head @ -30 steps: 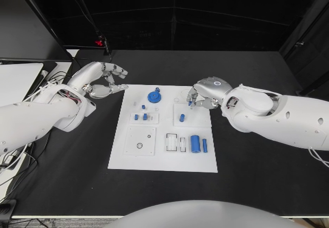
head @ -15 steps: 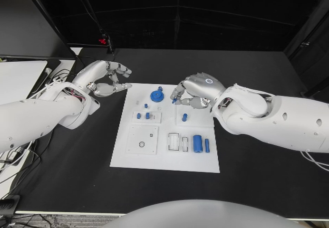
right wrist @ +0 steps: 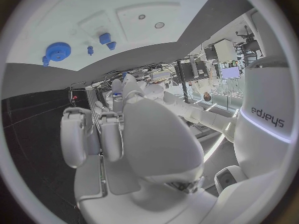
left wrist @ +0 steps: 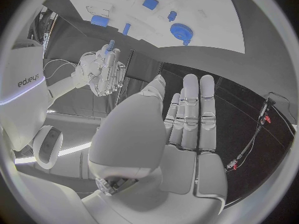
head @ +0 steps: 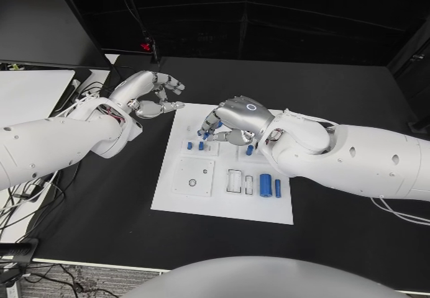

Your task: Assemble the parts on the task board

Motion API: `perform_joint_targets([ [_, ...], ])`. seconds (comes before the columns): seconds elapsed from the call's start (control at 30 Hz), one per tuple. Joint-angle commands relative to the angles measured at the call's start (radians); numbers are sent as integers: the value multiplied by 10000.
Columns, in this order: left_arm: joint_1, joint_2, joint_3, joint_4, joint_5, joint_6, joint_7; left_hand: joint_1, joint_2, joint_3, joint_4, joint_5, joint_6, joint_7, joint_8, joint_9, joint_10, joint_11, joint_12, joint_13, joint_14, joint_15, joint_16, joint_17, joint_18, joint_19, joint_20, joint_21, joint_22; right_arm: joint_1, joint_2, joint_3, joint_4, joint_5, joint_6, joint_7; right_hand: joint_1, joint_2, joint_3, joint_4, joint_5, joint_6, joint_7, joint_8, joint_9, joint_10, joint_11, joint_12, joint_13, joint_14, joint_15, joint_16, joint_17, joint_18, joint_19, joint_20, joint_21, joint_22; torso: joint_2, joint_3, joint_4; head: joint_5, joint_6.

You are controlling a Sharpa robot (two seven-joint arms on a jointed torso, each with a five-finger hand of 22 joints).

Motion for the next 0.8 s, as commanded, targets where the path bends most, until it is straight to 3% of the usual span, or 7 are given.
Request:
perform_joint_targets([
  [0.03,17,7,9,7,53,13,132,-23,71,8,-7,39,27,17,-52,-11,-25,36,37,-13,29,-24,-57,-10,178,30,4,-54,-17,9,219,4,-112,56,700,152,-58,-23,66,-17,36,66,67,46,9,72,9,-65,-11,779,4,-36,1248,-171,561,-20,2,2155,-1,-6,-14,196,-159],
  [0.13,18,16,9,12,53,3,137,-24,68,4,-10,42,13,19,-61,-15,-31,37,35,-14,30,-24,-60,-13,178,34,4,-62,-19,-19,388,0,-198,52,890,168,-44,-40,106,-30,58,61,76,25,7,76,16,-104,-10,776,10,-40,1232,-167,554,-14,-8,2148,-4,-11,21,318,-204],
  [0.23,19,30,9,19,53,-11,143,-26,67,1,-11,45,2,22,-67,-18,-37,39,34,-15,30,-23,-64,-17,177,37,4,-68,-21,-64,524,-5,-320,13,1048,162,-42,-53,141,-33,72,51,90,0,4,74,26,-142,-11,776,19,-42,1229,-167,555,-7,-8,2148,-30,-20,30,574,-376],
  [0.33,21,52,9,33,53,-32,159,-26,67,1,-12,47,-3,23,-70,-19,-39,40,34,-15,27,-22,-69,-19,177,38,4,-73,-23,-142,600,-10,-421,-178,1298,98,-36,-64,178,-38,76,43,100,-21,1,73,35,-176,-10,780,27,-38,1249,-166,552,1,-12,2146,-52,-29,104,534,-376],
  [0.43,22,51,9,56,53,-45,164,-27,68,0,-12,49,-8,24,-74,-20,-42,41,34,-15,23,-21,-75,-23,177,39,4,-79,-25,-212,647,-13,-479,-333,1568,4,-43,-74,206,-34,73,35,111,-42,-1,67,47,-211,-11,786,35,-31,1279,-165,549,8,-16,2143,-60,-31,148,593,-376],
  [0.53,24,43,9,62,53,-51,163,-27,68,0,-12,49,-8,24,-74,-20,-42,41,34,-15,23,-21,-75,-23,177,39,4,-79,-25,-295,708,-15,-526,-473,1850,-111,-38,-78,231,-40,75,32,116,-55,-2,65,51,-234,-10,789,42,-27,1296,-162,542,14,-26,2136,-77,-35,119,648,-376],
  [0.8,25,30,9,59,53,-57,167,-29,70,-2,-11,52,-12,25,-76,-20,-43,42,34,-15,21,-20,-80,-26,176,41,5,-85,-27,-431,862,-16,-630,-628,2495,-359,7,-97,311,-73,90,36,127,-84,-1,81,57,-282,-7,801,51,-14,1352,-154,524,26,-49,2120,-86,-46,115,582,-376],
])
